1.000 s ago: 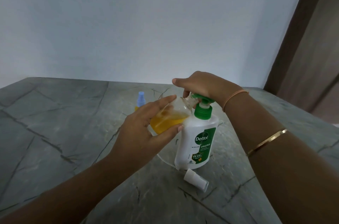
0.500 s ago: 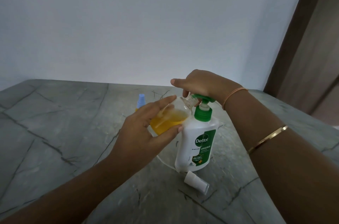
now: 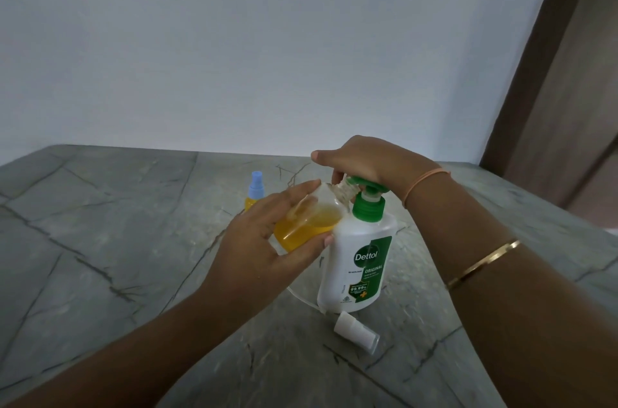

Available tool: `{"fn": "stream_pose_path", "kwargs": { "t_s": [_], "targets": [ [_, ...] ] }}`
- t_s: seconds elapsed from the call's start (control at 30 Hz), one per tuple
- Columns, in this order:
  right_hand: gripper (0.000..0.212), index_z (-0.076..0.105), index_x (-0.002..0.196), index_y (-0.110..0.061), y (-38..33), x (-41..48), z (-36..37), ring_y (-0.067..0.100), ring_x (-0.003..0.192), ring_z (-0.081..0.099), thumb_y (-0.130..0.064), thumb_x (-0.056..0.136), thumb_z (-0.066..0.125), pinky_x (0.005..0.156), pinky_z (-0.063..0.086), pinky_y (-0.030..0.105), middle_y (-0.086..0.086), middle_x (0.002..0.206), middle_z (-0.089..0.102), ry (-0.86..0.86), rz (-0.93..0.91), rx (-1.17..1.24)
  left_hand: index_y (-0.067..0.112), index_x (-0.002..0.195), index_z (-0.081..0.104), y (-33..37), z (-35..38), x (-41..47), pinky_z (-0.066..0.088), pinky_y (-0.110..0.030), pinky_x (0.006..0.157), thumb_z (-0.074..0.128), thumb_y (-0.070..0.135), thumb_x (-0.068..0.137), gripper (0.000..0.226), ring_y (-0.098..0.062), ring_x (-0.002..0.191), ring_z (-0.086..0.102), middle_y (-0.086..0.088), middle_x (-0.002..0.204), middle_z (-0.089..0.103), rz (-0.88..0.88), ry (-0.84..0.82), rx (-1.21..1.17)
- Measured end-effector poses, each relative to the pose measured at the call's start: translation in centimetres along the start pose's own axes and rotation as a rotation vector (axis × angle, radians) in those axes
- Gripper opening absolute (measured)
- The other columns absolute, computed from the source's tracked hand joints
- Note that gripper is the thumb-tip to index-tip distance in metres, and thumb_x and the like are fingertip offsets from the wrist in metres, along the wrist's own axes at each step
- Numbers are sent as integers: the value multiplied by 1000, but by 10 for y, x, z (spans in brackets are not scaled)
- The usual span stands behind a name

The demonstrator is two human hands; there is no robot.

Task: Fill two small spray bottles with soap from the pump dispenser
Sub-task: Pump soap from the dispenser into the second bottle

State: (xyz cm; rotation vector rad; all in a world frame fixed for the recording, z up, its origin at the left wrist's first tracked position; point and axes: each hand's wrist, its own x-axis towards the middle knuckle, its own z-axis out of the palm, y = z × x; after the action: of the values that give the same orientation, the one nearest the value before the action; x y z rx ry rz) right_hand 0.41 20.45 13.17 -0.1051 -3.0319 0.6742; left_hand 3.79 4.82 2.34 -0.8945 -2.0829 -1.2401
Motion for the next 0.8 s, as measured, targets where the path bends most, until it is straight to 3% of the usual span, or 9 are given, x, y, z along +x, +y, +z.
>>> {"fn": "stream_pose_path", "kwargs": {
  "t_s": [0.1, 0.3, 0.43, 0.6, 0.8],
  "targets": [
    [50, 65, 96, -8, 0, 1, -3, 11, 56, 54, -52, 92, 42, 51, 37, 24, -1, 73, 61, 66, -64, -42, 63, 113, 39, 0, -2, 2, 44, -2, 74, 60, 60, 67, 51, 21, 102, 46, 52, 104, 45, 3, 0, -10],
    [50, 65, 93, -8, -3, 3, -5, 14, 58, 55, -53, 92, 42, 55, 40, 25, 2, 74, 65, 112, -85, -70, 67, 110, 36, 2, -4, 4, 45, -16, 79, 62, 58, 66, 53, 23, 103, 43, 49, 98, 45, -10, 3, 14],
    [50, 64, 95, -7, -2, 1, -4, 11, 54, 54, -52, 93, 42, 50, 37, 23, 0, 72, 61, 64, -50, 7, 73, 113, 31, 2, -4, 3, 43, -11, 77, 53, 66, 66, 53, 22, 105, 42, 56, 106, 39, -5, -16, 26],
    [49, 63, 97, -9, -1, -3, -1, 8, 54, 50, -52, 94, 39, 47, 33, 22, -5, 70, 55, 26, -37, -1, 61, 124, 32, -1, -2, 0, 44, -11, 76, 54, 62, 69, 59, 15, 103, 48, 49, 102, 47, 8, -7, 16],
    [52, 66, 93, -8, -1, 1, -3, 14, 60, 56, -54, 92, 41, 57, 42, 25, 3, 80, 67, 75, -100, -53, 64, 117, 36, -1, -2, 2, 42, -10, 76, 55, 62, 69, 52, 20, 104, 45, 49, 101, 47, 7, 4, 7]
  ]
}}
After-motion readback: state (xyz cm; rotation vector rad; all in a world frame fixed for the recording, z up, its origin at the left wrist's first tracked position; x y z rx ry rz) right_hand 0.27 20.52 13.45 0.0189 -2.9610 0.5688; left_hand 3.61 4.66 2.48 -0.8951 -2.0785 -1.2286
